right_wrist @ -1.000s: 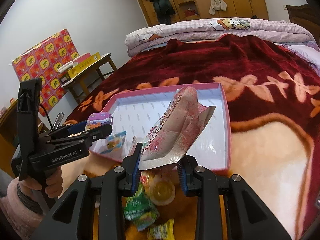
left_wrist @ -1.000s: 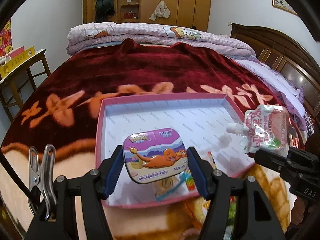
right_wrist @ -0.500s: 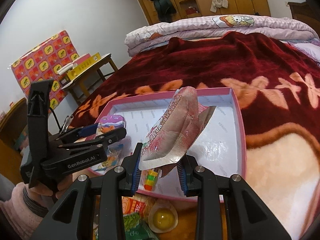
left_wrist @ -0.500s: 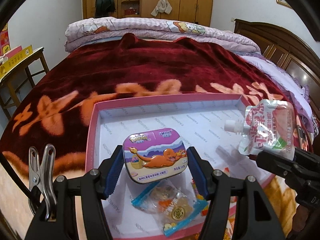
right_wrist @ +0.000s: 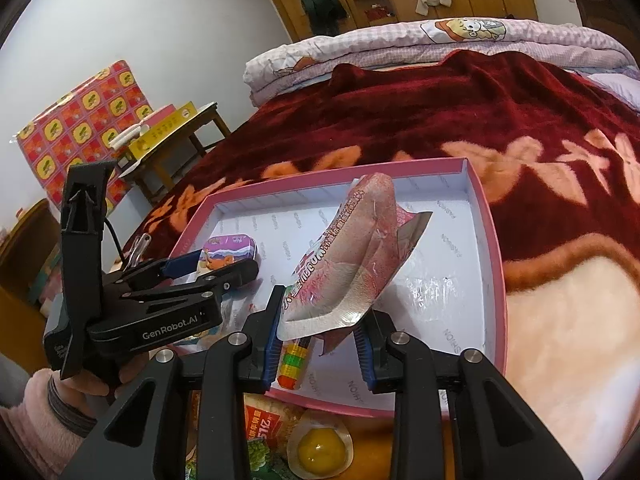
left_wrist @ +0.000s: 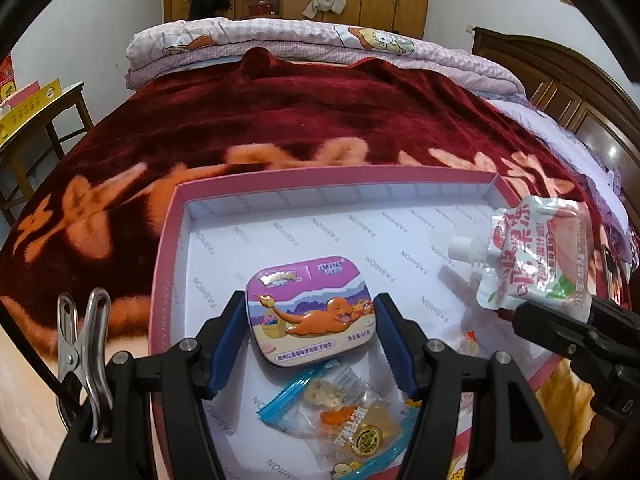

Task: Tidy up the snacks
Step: 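Carry the tin over the box with the left tool while the right tool drops the pouch inside, then open the left tool to set the mint tin in the box, then withdraw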

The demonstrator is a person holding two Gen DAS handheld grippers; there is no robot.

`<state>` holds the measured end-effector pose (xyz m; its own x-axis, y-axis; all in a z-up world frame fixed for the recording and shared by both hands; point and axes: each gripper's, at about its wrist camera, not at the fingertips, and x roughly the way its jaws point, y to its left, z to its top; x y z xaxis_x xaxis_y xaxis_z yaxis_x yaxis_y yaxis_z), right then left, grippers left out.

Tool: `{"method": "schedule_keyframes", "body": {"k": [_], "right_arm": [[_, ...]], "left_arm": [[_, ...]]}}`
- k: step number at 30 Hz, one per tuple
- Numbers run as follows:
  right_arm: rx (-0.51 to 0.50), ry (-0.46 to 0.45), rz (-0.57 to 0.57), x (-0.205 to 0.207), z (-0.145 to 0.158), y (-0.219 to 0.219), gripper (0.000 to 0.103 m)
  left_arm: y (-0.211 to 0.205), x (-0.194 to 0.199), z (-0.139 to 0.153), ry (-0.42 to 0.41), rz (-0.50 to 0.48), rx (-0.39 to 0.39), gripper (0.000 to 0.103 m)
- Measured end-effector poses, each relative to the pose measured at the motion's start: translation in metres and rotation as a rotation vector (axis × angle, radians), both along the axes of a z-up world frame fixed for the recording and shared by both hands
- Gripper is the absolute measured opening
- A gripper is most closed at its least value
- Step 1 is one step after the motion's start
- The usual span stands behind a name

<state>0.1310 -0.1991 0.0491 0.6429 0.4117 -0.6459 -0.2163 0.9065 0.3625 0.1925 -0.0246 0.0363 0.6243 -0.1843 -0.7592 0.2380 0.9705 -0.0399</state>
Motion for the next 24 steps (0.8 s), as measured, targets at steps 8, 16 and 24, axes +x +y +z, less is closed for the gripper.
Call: {"method": "schedule_keyframes", "body": {"k": [8,16,24], "right_arm": [[-0.015,0.018,-0.020,0.000,-0.005,0.001,0.035],[-0.020,0.015,-0.035,-0.005,-0.004,0.000,0.063],[-0.034,-0.021,-0.037,-0.014,0.003,0.002,0.070]], "left_arm": [[-0.006,-0.003,-0.001,0.001,-0.024,0.028,0.067],[-0.004,-0.007,0.000,0.013,-0.033,0.016,0.070],[-0.005,-0.022,0.013,-0.042,-0.058,0.027,0.075]]}}
